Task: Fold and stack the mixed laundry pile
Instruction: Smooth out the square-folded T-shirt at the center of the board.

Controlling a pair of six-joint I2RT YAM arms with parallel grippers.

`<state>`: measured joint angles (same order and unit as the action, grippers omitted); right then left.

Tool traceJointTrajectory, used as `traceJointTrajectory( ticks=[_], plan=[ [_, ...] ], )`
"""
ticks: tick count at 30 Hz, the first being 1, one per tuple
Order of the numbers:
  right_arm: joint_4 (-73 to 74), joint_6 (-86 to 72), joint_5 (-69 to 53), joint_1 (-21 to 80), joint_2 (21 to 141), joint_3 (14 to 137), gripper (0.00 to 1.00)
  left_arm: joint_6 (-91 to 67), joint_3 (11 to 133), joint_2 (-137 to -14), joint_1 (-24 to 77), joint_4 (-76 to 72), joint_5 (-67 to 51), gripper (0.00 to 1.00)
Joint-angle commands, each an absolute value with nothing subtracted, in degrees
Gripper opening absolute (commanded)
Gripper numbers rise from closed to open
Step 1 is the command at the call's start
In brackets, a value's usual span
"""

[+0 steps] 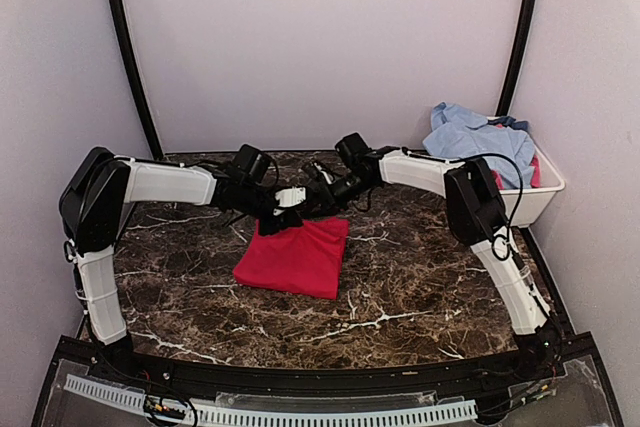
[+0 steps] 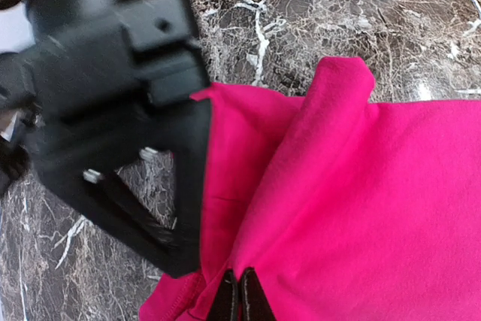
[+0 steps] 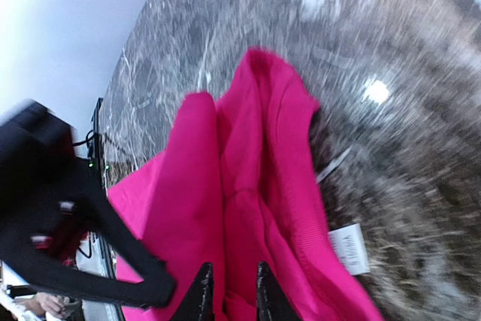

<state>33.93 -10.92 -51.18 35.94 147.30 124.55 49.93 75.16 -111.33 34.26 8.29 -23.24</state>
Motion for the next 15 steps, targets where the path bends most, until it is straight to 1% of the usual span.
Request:
traceJointTrajectory(
  ticks=[1,4,7,15],
  plan=[
    [36.2,-9.7,-49.0,33.7,144.1,129.9,0.18,50.8,73.0,-108.8,34.8,6.3,-23.2,0.0],
    [37.7,-9.0,-48.6,33.6,146.2,131.7,0.18,50.8,72.4,-108.8,35.4,5.6,-23.3,0.0],
    [37.6,-9.1,-49.1,33.7,147.4,130.9,0.18,51.2,72.2,-109.5,36.4,6.1,-23.0,0.0],
    [35.6,-7.6,-47.1,33.9,141.9,121.7,0.17,51.0,70.6,-112.3,40.4,10.3,-20.0,0.0]
  ],
)
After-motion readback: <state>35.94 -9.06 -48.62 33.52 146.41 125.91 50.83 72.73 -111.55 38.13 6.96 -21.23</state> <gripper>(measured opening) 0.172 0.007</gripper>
